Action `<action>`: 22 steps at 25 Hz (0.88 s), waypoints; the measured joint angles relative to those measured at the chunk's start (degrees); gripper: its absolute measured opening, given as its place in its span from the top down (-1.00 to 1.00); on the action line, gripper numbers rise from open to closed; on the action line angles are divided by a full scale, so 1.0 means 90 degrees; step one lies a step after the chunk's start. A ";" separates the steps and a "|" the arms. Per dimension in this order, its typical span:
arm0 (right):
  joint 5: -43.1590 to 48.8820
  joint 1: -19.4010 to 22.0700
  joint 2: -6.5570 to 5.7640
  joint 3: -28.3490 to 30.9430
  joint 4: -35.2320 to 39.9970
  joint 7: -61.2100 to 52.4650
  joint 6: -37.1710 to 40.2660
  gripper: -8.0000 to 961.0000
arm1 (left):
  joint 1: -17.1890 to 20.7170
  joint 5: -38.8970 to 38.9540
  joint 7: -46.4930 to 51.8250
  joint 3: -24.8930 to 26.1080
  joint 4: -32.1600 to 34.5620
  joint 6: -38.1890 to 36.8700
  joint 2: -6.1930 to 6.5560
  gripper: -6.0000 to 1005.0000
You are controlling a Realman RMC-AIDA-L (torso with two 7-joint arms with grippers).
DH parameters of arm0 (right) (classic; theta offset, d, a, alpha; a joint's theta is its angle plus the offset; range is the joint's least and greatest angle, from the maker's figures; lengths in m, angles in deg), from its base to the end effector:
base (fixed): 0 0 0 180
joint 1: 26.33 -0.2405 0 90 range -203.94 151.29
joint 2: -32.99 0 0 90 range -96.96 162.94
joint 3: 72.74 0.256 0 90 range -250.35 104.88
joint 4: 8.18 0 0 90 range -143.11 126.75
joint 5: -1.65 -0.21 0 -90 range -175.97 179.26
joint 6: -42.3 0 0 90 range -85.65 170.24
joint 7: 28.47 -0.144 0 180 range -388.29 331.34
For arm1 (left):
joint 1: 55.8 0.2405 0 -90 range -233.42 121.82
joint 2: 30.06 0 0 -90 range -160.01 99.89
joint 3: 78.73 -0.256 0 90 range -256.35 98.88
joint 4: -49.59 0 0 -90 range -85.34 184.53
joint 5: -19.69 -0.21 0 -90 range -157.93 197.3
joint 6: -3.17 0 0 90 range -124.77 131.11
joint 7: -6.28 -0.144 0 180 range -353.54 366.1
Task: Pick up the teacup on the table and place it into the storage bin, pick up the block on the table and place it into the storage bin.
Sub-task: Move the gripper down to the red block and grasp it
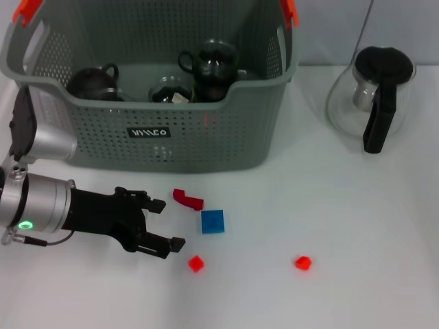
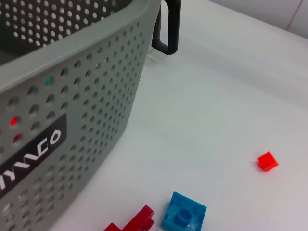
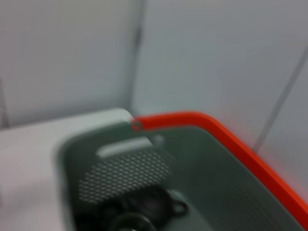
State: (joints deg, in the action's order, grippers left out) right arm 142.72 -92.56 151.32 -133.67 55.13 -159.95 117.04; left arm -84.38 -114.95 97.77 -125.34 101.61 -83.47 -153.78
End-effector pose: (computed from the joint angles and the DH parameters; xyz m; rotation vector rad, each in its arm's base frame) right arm -0.0111 0.4551 0.0272 -2.6442 0.2834 0.0968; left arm -0.2721 0.3193 -0.0194 -2.8604 -0.7006 -0.1466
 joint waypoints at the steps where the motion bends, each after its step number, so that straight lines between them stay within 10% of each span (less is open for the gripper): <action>1: 0.0123 -0.0051 -0.0001 -0.0009 -0.0280 0.0092 -0.0233 0.61 | 0.0001 0.0001 0.0005 0.0000 0.0000 -0.0001 -0.0001 -0.67; 5: 0.0462 -0.0034 0.0056 -0.0171 -0.0714 0.0267 -0.0862 0.61 | 0.0003 0.0007 0.0014 0.0003 0.0002 -0.0010 -0.0003 -0.67; 11: 0.0467 0.0285 0.0127 -0.0357 -0.0313 0.0388 -0.0802 0.07 | 0.0000 0.0009 0.0015 0.0002 -0.0006 -0.0014 0.0002 -0.67; 22: -0.1057 0.2550 0.0188 -0.0500 0.2621 0.0572 0.2708 -0.60 | -0.0047 0.0009 0.0021 0.0002 0.0021 -0.0035 0.0016 -0.67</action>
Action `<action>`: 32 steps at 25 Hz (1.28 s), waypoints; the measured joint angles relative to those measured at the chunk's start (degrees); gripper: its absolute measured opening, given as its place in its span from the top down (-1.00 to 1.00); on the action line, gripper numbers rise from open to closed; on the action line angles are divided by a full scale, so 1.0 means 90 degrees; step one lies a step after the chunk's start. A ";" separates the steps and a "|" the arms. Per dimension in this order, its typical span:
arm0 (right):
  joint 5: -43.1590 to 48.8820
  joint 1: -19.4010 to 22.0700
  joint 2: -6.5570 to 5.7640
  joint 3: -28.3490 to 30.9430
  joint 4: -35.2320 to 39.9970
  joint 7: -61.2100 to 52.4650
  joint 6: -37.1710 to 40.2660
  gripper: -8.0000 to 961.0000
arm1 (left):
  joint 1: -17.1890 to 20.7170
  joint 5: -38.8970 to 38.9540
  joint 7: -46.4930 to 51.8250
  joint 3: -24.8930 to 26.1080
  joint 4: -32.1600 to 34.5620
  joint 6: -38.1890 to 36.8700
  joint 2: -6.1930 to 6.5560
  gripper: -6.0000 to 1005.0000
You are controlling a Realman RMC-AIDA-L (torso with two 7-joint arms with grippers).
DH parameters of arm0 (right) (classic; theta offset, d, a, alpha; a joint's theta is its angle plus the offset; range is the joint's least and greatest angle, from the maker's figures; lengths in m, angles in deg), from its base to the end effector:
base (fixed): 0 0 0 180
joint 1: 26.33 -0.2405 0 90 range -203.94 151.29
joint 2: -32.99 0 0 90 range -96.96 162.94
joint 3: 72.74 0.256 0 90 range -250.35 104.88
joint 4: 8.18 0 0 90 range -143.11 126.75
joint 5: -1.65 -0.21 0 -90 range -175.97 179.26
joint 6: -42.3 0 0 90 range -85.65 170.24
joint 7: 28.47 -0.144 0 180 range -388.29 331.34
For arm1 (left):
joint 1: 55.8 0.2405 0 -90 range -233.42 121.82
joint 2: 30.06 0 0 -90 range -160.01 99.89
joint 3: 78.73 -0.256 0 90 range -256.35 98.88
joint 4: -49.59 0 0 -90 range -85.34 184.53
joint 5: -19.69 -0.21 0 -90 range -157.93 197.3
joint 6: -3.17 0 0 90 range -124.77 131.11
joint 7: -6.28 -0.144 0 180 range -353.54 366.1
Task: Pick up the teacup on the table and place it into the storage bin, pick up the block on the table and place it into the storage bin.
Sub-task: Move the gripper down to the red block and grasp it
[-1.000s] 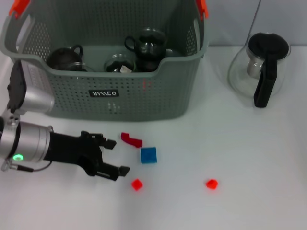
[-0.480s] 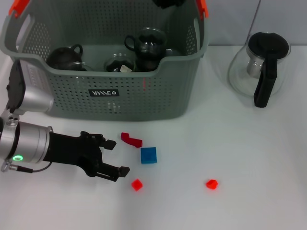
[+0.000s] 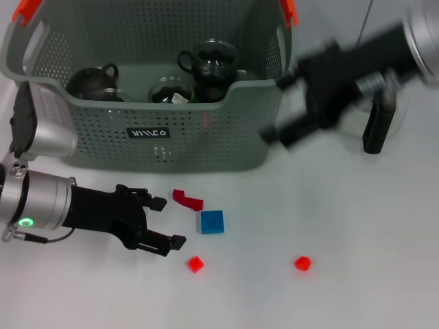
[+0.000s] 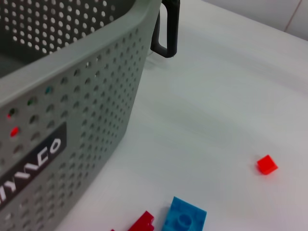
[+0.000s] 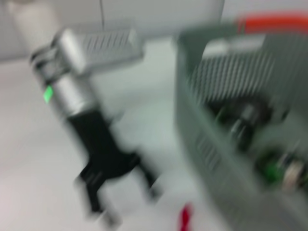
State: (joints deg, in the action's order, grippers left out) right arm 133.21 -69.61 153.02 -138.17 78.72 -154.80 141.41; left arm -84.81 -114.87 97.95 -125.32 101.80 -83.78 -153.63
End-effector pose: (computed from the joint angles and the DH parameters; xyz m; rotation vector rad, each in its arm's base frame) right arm 0.0757 0.3592 0.0419 -2.9032 0.2727 -0.0325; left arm -0.2695 0.3215 -0.0178 -2.8639 -0.6907 -0.1484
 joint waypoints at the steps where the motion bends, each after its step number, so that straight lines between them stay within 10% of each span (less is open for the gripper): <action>1: 0.0065 0.0140 0.0007 -0.0095 0.0103 -0.0134 0.0242 -0.64 | -0.0013 0.0000 0.0001 0.0000 0.0001 0.0005 0.0001 -0.67; 10: 0.1147 0.0473 0.0023 -0.1540 -0.0552 -0.1302 0.0691 -0.97 | -0.0107 0.0000 -0.0028 0.0000 -0.0011 0.0045 0.0018 -0.67; 32: 0.1456 -0.0191 0.0068 -0.3718 -0.2937 -0.2620 -0.1683 -0.92 | -0.0028 0.0000 -0.0096 0.0001 -0.0046 0.0140 -0.0009 -0.66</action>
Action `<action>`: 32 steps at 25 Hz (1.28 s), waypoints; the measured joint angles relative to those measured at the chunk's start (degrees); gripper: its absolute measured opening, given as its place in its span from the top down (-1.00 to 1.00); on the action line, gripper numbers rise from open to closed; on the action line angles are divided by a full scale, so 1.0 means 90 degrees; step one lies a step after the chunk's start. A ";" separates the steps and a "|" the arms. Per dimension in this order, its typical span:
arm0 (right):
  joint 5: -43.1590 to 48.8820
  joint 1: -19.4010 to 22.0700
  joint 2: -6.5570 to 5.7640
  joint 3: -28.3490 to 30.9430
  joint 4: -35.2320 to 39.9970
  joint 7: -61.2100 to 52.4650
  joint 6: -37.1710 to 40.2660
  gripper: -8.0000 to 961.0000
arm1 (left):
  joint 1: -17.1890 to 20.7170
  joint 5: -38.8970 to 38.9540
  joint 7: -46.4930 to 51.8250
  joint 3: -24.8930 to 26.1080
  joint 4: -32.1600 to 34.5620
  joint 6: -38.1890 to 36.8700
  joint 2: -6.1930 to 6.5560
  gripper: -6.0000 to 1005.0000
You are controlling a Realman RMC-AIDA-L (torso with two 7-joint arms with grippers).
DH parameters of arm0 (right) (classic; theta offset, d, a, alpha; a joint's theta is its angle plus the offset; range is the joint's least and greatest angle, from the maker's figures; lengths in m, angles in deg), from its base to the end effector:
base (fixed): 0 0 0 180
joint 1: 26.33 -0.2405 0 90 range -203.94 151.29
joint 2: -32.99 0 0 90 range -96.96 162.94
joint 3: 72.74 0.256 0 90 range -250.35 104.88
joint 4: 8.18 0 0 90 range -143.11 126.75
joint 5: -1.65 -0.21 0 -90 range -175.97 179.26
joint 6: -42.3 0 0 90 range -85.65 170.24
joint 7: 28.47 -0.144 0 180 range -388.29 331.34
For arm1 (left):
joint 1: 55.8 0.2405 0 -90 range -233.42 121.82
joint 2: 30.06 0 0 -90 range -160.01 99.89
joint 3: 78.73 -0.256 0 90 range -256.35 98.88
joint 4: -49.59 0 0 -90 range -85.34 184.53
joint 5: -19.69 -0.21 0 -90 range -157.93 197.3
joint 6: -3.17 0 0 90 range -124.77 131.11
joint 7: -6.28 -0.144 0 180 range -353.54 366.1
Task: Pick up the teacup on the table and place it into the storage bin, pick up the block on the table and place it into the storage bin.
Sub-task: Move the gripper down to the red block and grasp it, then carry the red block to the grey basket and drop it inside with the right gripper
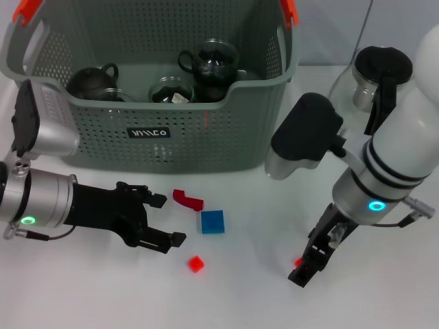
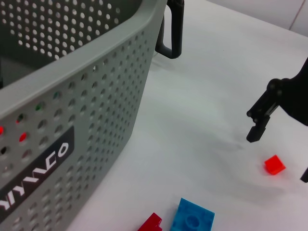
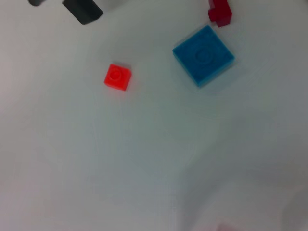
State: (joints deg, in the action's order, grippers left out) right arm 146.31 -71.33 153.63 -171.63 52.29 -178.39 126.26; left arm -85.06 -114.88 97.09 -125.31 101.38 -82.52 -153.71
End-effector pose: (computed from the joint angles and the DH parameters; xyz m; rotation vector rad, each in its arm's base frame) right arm 0.1603 0.3355 -0.0871 -2.7815 0.7411 -0.8384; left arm -0.2698 0.3243 -0.0192 -2.8531 -0.6690 -0.1426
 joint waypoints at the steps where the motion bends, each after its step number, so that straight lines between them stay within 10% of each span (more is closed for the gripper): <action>1: 0.0001 0.0006 -0.0001 -0.0092 -0.0007 -0.0031 -0.0068 -0.92 | 0.0000 0.0000 -0.0002 0.0000 -0.0003 0.0000 -0.0001 -0.66; 8: 0.0010 0.0009 0.0006 -0.0380 -0.0139 -0.0062 -0.0275 -0.90 | 0.0003 0.0000 -0.0011 0.0000 -0.0004 -0.0001 -0.0002 -0.66; 16: 0.0011 0.0019 0.0017 -0.0470 -0.0137 -0.0108 -0.0327 0.05 | 0.0041 0.0000 -0.0012 0.0000 -0.0003 0.0018 -0.0002 -0.66; 24: 0.0019 0.0011 -0.0003 -0.0554 -0.0067 -0.0109 -0.0323 0.52 | 0.0051 0.0000 -0.0013 0.0000 -0.0002 0.0067 -0.0011 -0.65; 32: -0.0130 0.0050 -0.0029 0.0913 0.2495 -0.0125 0.1242 0.56 | 0.0059 0.0005 -0.0012 0.0011 0.0006 0.0042 -0.0004 -0.65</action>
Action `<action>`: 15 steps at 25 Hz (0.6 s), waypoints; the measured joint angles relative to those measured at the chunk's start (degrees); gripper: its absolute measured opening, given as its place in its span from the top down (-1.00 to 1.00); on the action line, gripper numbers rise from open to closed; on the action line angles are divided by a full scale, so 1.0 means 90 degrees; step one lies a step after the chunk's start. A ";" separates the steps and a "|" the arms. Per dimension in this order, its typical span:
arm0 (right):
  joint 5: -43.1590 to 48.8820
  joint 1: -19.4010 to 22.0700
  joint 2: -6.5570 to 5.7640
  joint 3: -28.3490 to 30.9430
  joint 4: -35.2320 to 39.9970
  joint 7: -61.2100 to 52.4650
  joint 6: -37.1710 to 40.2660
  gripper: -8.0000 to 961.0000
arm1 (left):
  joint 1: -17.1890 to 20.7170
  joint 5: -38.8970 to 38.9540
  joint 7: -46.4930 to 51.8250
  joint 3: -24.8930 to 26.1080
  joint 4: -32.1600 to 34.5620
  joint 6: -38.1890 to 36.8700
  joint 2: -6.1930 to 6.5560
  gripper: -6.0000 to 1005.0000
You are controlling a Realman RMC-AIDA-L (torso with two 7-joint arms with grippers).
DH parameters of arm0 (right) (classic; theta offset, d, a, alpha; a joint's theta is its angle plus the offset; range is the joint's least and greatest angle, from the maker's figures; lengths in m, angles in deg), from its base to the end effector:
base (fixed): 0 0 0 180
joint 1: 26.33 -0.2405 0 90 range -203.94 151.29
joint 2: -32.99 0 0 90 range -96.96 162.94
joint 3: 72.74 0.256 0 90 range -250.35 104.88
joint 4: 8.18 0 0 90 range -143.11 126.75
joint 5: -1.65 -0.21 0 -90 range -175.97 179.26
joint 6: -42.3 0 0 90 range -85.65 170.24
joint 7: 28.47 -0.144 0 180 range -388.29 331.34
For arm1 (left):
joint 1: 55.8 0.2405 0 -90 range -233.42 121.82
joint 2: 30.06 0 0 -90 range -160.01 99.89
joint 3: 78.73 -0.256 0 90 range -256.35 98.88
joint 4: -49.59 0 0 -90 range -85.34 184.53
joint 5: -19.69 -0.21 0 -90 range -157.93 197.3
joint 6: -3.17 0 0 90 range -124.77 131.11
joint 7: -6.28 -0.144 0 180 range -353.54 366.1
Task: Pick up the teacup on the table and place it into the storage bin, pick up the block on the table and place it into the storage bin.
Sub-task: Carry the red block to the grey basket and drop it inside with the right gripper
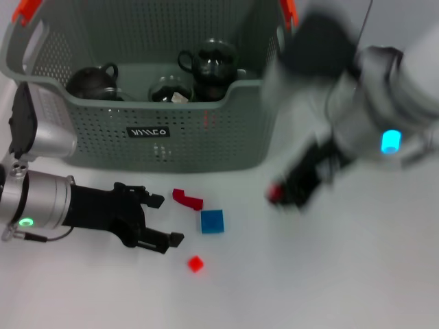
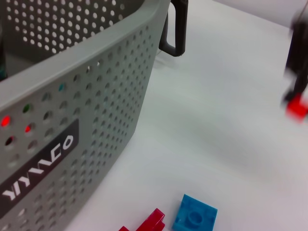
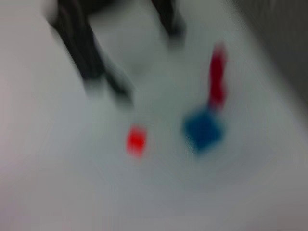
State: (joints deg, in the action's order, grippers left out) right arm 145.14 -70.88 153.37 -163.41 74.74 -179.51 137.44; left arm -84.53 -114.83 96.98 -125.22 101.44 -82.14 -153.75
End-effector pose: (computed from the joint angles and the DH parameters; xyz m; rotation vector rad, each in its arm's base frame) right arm 0.0846 0.3364 -0.0345 -2.8238 0.5611 -0.5635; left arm -0.2730 0.3228 -0.0188 -2.8421 -0.6786 -0.1413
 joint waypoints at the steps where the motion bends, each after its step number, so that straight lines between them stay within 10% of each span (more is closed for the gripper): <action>1: -0.0118 -0.0124 0.0005 0.0346 0.0426 -0.0016 0.0229 0.56 | -0.0001 0.0003 0.0000 0.0000 0.0002 0.0004 0.0000 -0.65; 7: -0.0599 -0.1543 -0.0022 0.2816 0.1099 0.0210 0.0343 0.56 | 0.0000 0.0009 -0.0008 -0.0001 -0.0004 0.0025 -0.0013 -0.65; 15: -0.0135 -0.2209 -0.0075 0.3045 -0.1637 0.1400 -0.2514 0.55 | 0.0007 0.0060 -0.0017 -0.0002 -0.0010 0.0037 -0.0015 -0.65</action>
State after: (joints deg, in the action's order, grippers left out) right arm 143.92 -90.76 152.69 -136.00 60.01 -166.91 114.81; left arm -84.47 -114.30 96.83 -125.23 101.35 -81.81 -153.89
